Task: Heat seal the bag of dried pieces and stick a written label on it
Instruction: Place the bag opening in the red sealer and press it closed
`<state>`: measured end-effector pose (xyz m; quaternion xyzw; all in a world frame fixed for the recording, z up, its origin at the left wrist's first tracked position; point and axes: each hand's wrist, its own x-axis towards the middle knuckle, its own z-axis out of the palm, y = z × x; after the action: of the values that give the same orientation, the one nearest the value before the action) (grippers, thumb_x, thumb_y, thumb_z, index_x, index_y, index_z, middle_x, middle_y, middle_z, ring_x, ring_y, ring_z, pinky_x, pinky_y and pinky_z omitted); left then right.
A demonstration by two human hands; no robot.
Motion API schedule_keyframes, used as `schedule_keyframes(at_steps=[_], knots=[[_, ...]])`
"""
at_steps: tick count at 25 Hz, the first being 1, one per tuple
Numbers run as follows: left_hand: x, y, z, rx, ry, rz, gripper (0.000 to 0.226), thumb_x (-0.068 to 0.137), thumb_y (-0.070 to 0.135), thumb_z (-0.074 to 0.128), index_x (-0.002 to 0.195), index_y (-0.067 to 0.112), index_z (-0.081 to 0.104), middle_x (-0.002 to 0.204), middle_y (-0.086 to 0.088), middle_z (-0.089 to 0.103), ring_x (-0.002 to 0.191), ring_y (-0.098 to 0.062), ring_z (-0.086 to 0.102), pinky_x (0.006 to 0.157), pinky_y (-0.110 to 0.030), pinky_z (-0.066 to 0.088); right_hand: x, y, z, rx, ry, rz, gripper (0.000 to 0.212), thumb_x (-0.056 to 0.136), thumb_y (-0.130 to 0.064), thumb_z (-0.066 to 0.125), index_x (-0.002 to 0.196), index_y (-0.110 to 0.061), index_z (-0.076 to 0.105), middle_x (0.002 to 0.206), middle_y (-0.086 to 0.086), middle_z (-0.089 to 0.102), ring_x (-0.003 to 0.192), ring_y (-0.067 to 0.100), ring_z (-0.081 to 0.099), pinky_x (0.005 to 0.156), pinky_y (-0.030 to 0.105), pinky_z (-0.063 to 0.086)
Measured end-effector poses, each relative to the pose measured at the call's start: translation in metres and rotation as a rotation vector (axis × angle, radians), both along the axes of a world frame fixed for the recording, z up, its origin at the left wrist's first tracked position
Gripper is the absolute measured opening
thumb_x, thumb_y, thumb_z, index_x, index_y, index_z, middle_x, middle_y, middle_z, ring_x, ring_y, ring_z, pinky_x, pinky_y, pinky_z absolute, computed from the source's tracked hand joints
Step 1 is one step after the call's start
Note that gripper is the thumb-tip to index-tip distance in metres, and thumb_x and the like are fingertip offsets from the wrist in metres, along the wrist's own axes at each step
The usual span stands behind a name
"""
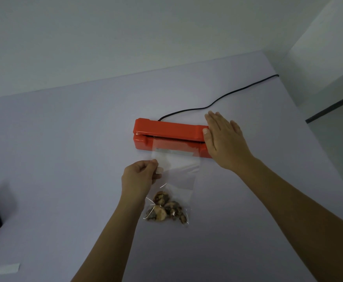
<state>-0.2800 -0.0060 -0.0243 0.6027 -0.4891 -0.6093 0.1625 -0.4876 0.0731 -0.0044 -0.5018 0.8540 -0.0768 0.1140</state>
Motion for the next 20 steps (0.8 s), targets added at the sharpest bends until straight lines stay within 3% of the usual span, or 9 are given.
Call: schedule_keyframes(at_steps=[20], knots=[[-0.0039, 0.0018, -0.0013, 0.002, -0.007, 0.004, 0.017, 0.087, 0.023, 0.061, 0.08, 0.012, 0.072, 0.072, -0.005, 0.073, 0.064, -0.014, 0.068, 0.062, -0.024, 0.051, -0.0027, 0.001, -0.0009, 0.004, -0.011, -0.005, 0.052, 0.099, -0.034, 0.019, 0.145, -0.011, 0.02, 0.155, 0.006, 0.02, 0.144, 0.019, 0.011, 0.115, 0.043, 0.007]])
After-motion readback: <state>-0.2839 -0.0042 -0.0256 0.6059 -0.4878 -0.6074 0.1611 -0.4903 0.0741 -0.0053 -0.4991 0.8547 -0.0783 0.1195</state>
